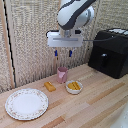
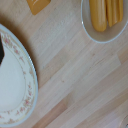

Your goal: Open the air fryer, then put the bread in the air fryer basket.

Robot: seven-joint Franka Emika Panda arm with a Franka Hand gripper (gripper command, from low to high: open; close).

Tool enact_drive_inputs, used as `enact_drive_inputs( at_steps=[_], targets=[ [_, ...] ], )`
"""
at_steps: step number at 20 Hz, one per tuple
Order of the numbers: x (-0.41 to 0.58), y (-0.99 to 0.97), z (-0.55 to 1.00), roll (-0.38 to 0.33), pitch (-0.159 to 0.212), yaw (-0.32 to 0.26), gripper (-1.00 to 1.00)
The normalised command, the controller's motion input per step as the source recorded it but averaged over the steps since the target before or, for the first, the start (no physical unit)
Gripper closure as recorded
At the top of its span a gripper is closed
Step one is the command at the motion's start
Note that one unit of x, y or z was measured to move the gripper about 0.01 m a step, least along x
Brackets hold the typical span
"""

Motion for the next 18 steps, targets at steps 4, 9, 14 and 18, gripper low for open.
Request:
enact_drive_inputs(
  at_steps=[4, 9, 14, 18],
  targets=[
    [0.0, -0.12, 0.02, -0.25, 0.016, -0.238, -1.0],
    [0.0, -0.11, 0.0, -0.334, 0.007, -0.178, -1.0],
    [-0.063, -0.13, -0.02, -0.375, -0.005, -0.116, -1.0],
    [-0.049, -0.15, -0.05, -0.375, -0.067, -0.089, -1.0]
  ],
)
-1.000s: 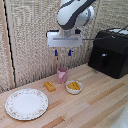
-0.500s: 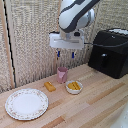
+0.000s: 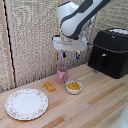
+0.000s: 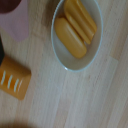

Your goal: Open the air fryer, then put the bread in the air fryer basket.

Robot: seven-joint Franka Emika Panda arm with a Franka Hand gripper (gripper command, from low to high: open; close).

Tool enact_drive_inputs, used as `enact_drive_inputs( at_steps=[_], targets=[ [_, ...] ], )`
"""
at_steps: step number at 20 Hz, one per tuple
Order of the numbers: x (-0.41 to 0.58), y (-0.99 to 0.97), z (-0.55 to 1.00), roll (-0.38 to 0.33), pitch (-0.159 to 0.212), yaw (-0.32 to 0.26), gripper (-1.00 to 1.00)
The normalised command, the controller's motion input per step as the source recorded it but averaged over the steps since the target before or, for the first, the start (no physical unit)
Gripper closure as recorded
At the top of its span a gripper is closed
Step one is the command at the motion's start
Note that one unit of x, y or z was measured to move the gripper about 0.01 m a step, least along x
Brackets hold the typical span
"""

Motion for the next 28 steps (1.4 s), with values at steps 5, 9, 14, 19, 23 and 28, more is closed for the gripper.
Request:
enact_drive_inputs(
  at_steps=[5, 9, 14, 19, 23, 28],
  targets=[
    [-0.057, -0.16, -0.04, -0.375, -0.118, -0.066, -1.0],
    [-0.101, -0.18, -0.02, -0.375, -0.144, -0.036, -1.0],
    [-0.057, -0.23, -0.01, -0.375, -0.161, -0.017, -1.0],
    [-0.039, -0.39, -0.12, -0.359, -0.144, 0.019, -1.0],
    [-0.141, -0.46, -0.29, -0.26, -0.084, 0.055, -1.0],
    [-0.143, -0.54, -0.25, -0.185, -0.048, 0.115, -1.0]
  ],
)
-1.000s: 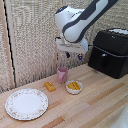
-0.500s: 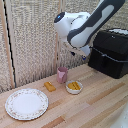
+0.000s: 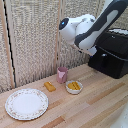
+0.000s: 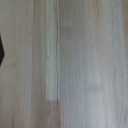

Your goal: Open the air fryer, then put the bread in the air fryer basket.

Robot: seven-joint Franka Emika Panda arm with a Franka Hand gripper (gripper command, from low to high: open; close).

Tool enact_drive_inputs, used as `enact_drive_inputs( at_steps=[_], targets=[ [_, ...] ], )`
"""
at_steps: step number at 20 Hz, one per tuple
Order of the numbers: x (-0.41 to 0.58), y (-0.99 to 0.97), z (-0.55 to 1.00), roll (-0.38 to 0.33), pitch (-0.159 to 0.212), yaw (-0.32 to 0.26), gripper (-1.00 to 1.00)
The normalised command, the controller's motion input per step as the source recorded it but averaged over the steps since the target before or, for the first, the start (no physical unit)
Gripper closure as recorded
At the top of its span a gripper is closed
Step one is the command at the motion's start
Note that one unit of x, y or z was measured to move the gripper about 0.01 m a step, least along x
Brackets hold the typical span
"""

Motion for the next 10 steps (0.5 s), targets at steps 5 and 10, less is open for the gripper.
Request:
enact_drive_inputs(
  at_steps=[5, 10],
  targets=[
    [-0.122, -0.59, -0.31, -0.1, -0.036, 0.136, -1.0],
    [-0.006, -0.64, -0.3, 0.0, -0.034, 0.151, -1.0]
  ],
)
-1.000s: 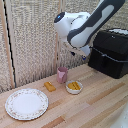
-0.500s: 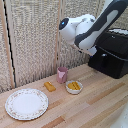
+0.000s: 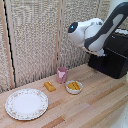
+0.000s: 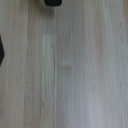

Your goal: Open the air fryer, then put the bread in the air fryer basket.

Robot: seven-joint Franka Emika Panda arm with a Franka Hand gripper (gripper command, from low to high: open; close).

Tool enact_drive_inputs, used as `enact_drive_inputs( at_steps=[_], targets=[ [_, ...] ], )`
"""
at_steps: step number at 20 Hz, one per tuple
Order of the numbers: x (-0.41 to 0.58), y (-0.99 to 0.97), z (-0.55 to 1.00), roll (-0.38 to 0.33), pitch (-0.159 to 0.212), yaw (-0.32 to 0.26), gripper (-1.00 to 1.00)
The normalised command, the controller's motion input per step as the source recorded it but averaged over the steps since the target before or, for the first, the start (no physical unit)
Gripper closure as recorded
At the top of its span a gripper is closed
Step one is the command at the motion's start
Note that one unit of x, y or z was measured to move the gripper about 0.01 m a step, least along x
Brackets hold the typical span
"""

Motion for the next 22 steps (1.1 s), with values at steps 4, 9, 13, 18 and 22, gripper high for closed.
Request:
enact_drive_inputs(
  at_steps=[4, 9, 13, 18, 22],
  targets=[
    [0.0, -0.7, -0.21, 0.001, -0.041, 0.149, -1.0],
    [0.04, -0.66, -0.13, 0.028, -0.029, 0.141, -1.0],
    [0.097, -0.58, 0.0, 0.051, -0.018, 0.114, -1.0],
    [0.0, -0.58, 0.0, 0.022, 0.0, 0.101, -1.0],
    [0.0, -0.55, 0.0, 0.01, 0.0, 0.112, -1.0]
  ],
)
